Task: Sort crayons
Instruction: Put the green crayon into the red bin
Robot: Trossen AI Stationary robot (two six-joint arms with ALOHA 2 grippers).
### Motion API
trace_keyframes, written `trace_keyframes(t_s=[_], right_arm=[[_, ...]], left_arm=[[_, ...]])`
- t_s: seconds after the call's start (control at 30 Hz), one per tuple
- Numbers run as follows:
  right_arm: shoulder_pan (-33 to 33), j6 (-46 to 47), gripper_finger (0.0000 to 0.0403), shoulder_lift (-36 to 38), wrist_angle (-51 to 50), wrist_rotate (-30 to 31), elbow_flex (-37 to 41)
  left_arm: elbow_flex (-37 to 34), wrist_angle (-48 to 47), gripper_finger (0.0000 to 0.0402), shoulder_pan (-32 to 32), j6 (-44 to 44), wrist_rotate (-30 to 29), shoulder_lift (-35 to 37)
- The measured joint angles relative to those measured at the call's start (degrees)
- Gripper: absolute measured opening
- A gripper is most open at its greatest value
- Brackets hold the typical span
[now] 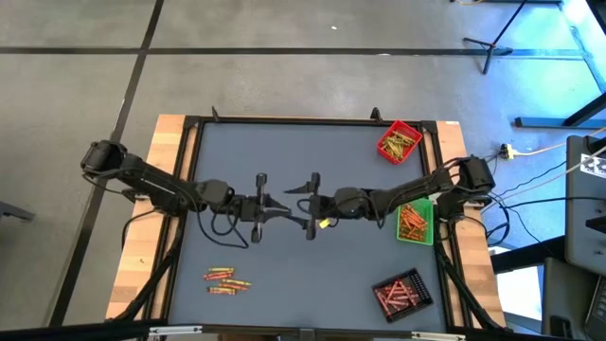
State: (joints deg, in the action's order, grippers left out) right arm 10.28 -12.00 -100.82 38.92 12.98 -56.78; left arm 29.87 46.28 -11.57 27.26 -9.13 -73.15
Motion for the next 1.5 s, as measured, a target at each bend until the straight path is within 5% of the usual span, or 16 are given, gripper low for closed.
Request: trace_keyframes(t_s=[0.17, 0.53, 0.73, 1.0, 1.23, 1.5], right_arm=[[0.3, -0.6, 0.0269, -2.8, 1.2, -1.2, -1.7], [0.7, -5.6, 0.0015, -2.2, -4.5, 1.3, -2.7], [1.8, -5.8, 0.0040, -0.8, -7.9, 6.1, -2.7], [4.1, -1.8, 0.0017, 5.8, -20.4, 15.2, -2.7], [3.1, 5.5, 0.0027, 14.6, -40.5, 26.0, -2.6], [-5.2, 20.6, 0.0028, 23.2, -68.6, 27.8, -2.6]], left_arm=[[0.0, 0.1, 0.0006, 0.0, -0.1, -1.2, -0.8], [0.0, -1.5, 0.0006, -1.6, -1.4, -4.2, -0.9], [0.0, -1.9, 0.0037, -2.1, -3.2, -6.6, -0.9], [0.0, -8.1, 0.0122, -5.5, -4.7, -15.5, 4.5], [0.0, -17.4, 0.0131, -7.6, -4.6, -24.8, 9.6], [0.0, -17.6, 0.0131, -6.1, -4.6, -26.5, 9.4]])
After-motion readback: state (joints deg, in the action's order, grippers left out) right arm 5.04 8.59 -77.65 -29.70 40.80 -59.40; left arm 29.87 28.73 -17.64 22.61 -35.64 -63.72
